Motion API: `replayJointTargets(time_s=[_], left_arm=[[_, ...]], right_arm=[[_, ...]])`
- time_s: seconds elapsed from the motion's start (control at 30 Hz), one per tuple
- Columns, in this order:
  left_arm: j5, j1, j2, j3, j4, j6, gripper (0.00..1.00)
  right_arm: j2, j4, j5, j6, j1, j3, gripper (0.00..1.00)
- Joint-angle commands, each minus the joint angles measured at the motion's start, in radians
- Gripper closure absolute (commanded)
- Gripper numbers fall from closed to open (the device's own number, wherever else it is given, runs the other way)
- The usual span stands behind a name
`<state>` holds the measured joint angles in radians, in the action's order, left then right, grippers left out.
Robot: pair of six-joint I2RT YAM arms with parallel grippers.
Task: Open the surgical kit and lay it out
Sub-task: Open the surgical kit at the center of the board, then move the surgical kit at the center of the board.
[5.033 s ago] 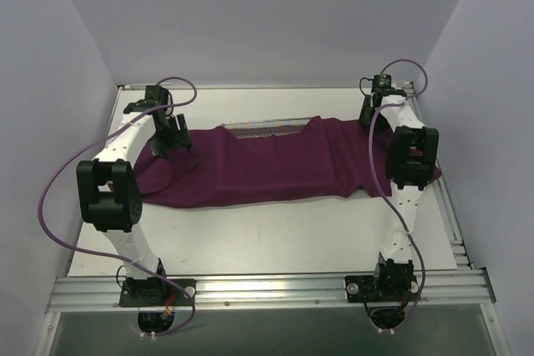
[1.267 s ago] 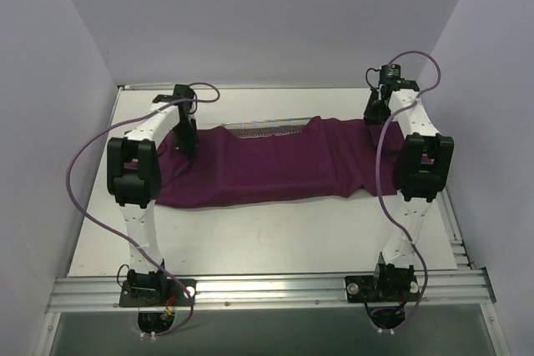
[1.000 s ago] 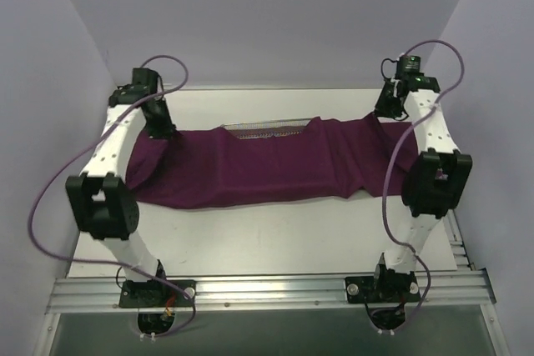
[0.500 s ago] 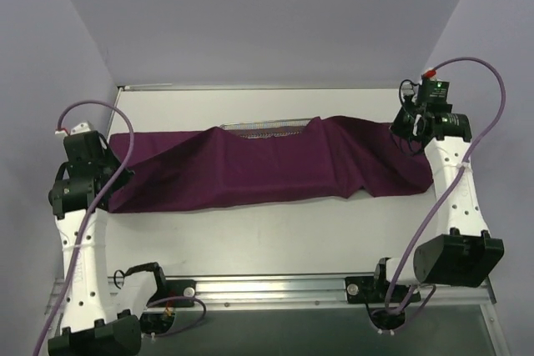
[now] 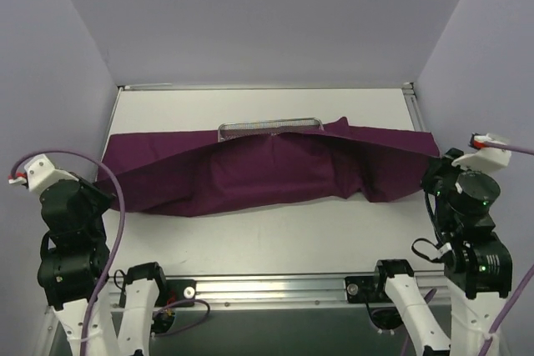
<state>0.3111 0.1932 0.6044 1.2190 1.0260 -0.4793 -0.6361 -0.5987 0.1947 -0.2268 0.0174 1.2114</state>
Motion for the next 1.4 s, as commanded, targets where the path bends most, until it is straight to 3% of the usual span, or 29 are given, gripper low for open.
replayJointTargets(time_s=[0.0,0.07,0.27,0.4,0.47,0.5,0.53,0.6,0.67,0.77,0.8,0.83,0.87,0.93,0.97,1.03,1.07,1.1,1.2,1.37], left_arm=[[0.097,0.0,-0.08,0.033,-0.079,0.025,0.92],[0.141,-0.006,-0.156,-0.021,-0.118,0.033,0.85],[0.262,-0.047,-0.326,-0.156,-0.075,-0.018,0.8],[0.35,-0.072,-0.354,-0.133,-0.034,-0.074,0.78],[0.39,-0.072,-0.36,-0.11,-0.029,-0.088,0.66],[0.402,-0.072,-0.362,-0.09,-0.03,-0.103,0.54],[0.411,-0.072,-0.361,-0.081,-0.029,-0.113,0.38],[0.372,-0.071,-0.359,-0.084,-0.072,-0.11,0.33],[0.272,-0.042,-0.336,-0.09,-0.104,-0.134,0.18],[-0.002,0.02,-0.276,-0.17,-0.214,-0.151,0.1],[-0.083,0.032,-0.249,-0.199,-0.257,-0.174,0.13],[-0.162,0.058,-0.176,-0.235,-0.295,-0.18,0.23],[-0.281,0.067,-0.135,-0.248,-0.36,-0.209,0.29],[-0.358,0.071,0.017,-0.242,-0.415,-0.234,0.47],[-0.422,0.071,0.068,-0.23,-0.425,-0.239,0.63],[-0.495,0.071,0.247,-0.193,-0.429,-0.231,0.72],[-0.526,0.066,0.308,-0.144,-0.413,-0.205,0.87],[-0.594,0.063,0.371,-0.124,-0.406,-0.197,0.89],[-0.684,0.061,0.593,-0.046,-0.37,-0.15,0.98],[-0.65,0.061,0.846,0.072,-0.301,-0.128,0.98]], right_arm=[[0.106,0.029,0.173,0.011,0.007,-0.033,0.93],[0.151,0.007,0.231,-0.02,0.015,-0.027,0.89],[0.239,-0.118,0.269,-0.037,0.045,0.029,0.82],[0.297,-0.229,0.305,-0.094,0.114,0.082,0.83],[0.332,-0.263,0.345,-0.152,0.168,0.096,0.81],[0.338,-0.289,0.353,-0.169,0.191,0.099,0.66],[0.343,-0.299,0.362,-0.192,0.24,0.093,0.6],[0.311,-0.276,0.332,-0.242,0.295,0.068,0.54],[0.22,-0.218,0.302,-0.25,0.366,-0.01,0.5],[0.007,-0.063,0.259,-0.255,0.415,-0.079,0.49],[-0.051,0.041,0.22,-0.214,0.415,-0.085,0.5],[-0.106,0.072,0.222,-0.213,0.415,-0.079,0.51],[-0.22,0.094,0.226,-0.212,0.414,-0.047,0.58],[-0.333,0.16,0.215,-0.184,0.412,-0.009,0.67],[-0.435,0.18,0.206,-0.172,0.408,0.026,0.77],[-0.538,0.197,0.127,-0.171,0.357,0.074,0.85],[-0.622,0.207,0.07,-0.172,0.322,0.089,0.95],[-0.661,0.233,0.004,-0.18,0.226,0.099,0.99],[-0.818,0.266,-0.216,-0.212,0.071,0.103,1.0],[-1.054,0.249,-0.357,-0.191,-0.062,0.149,1.0]])
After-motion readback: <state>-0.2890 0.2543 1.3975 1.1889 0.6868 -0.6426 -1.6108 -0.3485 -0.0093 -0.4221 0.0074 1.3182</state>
